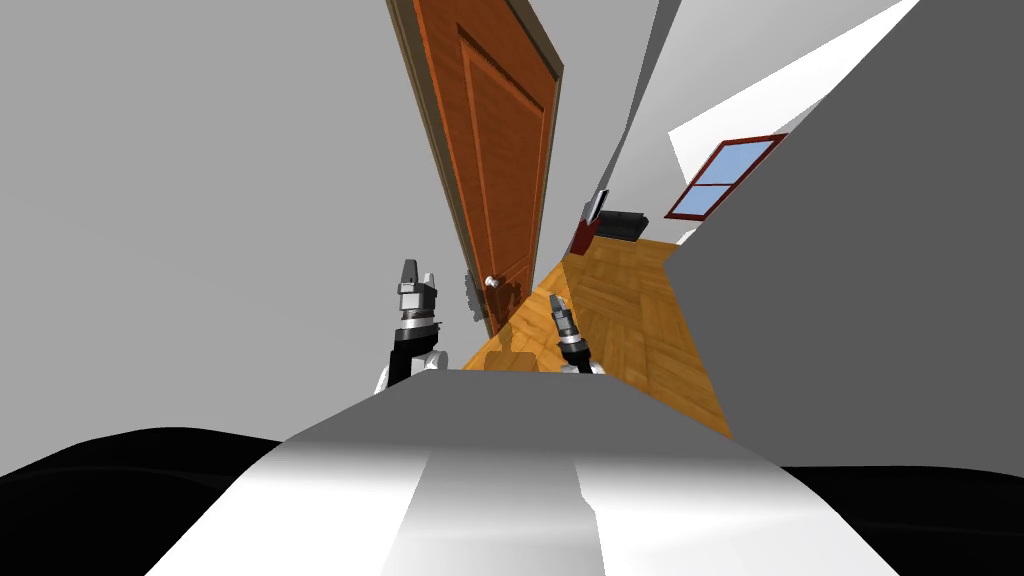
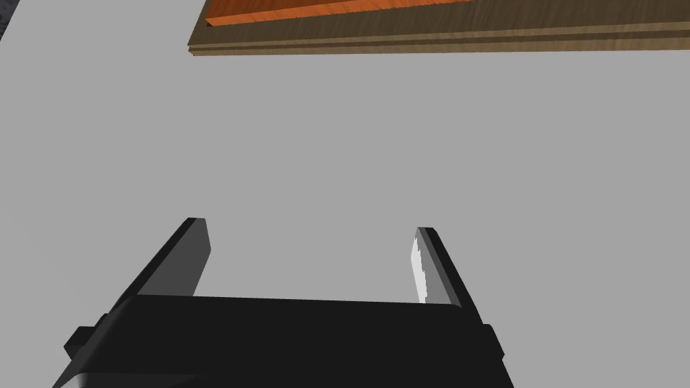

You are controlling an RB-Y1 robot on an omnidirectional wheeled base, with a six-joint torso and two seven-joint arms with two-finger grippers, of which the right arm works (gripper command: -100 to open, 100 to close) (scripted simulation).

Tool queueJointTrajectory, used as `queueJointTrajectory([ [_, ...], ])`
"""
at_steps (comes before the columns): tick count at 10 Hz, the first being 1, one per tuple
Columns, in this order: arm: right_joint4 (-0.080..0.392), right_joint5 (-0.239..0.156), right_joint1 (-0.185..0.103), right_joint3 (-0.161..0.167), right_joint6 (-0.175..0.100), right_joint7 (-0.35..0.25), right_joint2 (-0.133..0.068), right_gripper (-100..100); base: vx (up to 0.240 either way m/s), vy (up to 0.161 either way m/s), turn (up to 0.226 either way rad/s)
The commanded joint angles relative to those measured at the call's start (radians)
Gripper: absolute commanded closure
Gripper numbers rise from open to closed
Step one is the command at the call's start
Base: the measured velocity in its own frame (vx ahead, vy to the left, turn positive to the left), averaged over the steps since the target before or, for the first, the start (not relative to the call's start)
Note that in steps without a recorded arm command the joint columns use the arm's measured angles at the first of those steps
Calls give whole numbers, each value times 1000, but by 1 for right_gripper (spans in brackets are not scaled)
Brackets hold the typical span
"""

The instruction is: Pull the door open

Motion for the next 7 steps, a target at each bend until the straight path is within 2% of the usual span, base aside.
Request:
queueJointTrajectory([
  [1,48,20,-17,7,-10,37,-4,-100,85,-39,31],
  [7,201,101,-64,43,-35,172,-10,-100,103,-34,33],
])
